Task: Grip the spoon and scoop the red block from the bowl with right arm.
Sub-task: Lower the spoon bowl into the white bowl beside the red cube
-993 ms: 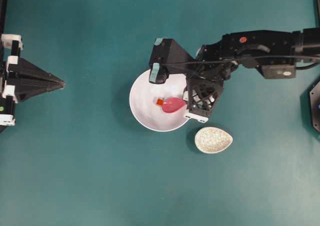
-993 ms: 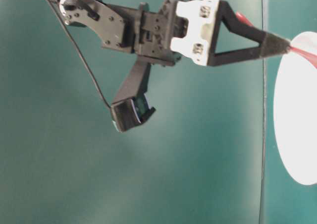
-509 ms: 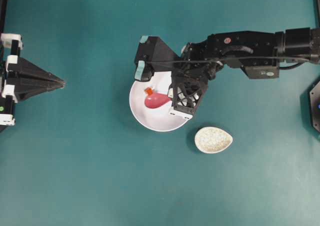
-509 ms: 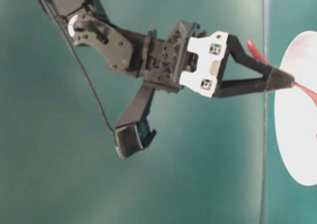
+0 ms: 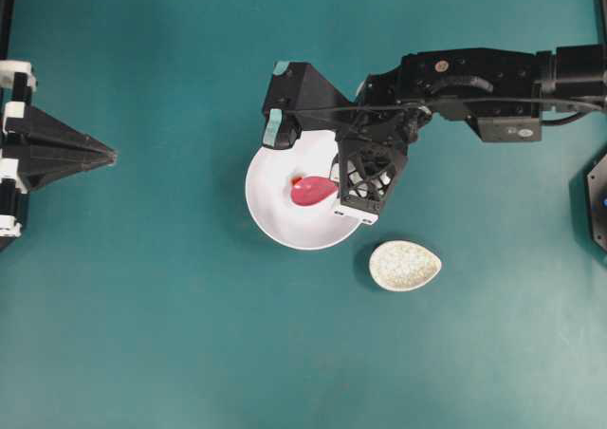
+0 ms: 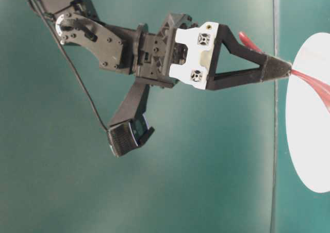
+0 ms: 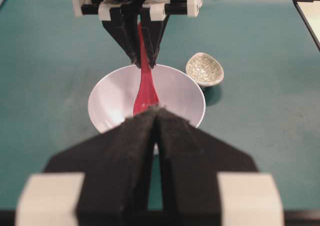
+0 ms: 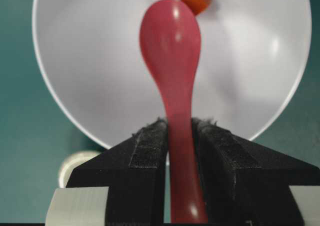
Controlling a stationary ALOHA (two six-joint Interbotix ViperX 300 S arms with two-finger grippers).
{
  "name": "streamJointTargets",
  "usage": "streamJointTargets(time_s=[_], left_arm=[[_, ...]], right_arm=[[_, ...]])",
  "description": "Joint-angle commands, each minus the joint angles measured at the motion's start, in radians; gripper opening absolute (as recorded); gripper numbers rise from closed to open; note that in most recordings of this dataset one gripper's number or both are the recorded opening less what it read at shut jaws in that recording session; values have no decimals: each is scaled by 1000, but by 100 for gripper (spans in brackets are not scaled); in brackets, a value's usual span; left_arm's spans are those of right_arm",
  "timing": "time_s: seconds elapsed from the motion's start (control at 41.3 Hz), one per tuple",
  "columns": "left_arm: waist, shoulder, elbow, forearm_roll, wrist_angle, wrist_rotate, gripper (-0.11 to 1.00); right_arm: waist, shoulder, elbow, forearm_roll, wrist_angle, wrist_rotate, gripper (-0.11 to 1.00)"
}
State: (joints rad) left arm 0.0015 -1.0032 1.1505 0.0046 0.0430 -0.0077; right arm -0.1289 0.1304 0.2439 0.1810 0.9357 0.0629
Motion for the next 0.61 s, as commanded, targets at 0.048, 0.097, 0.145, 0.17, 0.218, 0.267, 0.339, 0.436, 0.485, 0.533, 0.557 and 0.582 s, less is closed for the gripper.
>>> streamJointTargets(time_s=[0.048, 0.097, 0.145, 0.17, 0.218, 0.267, 0.339, 0.436, 0.485, 0.533, 0.557, 0.582], left_arm=[[0, 0, -32, 2, 6, -2, 1], [-2, 0, -32, 2, 8, -3, 1], [-2, 0, -32, 2, 9, -3, 1], [-2, 0, -32, 2, 9, -3, 1], [-2, 0, -31, 2, 9, -3, 1], [0, 0, -32, 2, 9, -3, 1], [0, 0, -32, 2, 9, -3, 1], [-2, 0, -32, 2, 9, -3, 1], [0, 0, -32, 2, 9, -3, 1], [0, 0, -32, 2, 9, -3, 1], [-2, 0, -32, 2, 9, -3, 1], [0, 2, -31, 2, 9, -3, 1]], right_arm=[[2, -32, -8, 2, 5, 3, 24], [2, -34, -5, 3, 9, 3, 24], [2, -37, -2, 6, 23, 5, 24], [2, -37, 0, 8, 28, 5, 24], [2, -38, 0, 15, 44, 5, 24], [2, -40, 0, 25, 60, 5, 24], [3, -43, -5, 35, 80, 5, 24], [2, -52, -15, 37, 98, 5, 24], [2, -58, -18, 37, 100, 5, 24], [2, -61, -21, 37, 100, 6, 24], [2, -63, -21, 38, 101, 6, 24], [2, -63, -21, 37, 100, 6, 24]])
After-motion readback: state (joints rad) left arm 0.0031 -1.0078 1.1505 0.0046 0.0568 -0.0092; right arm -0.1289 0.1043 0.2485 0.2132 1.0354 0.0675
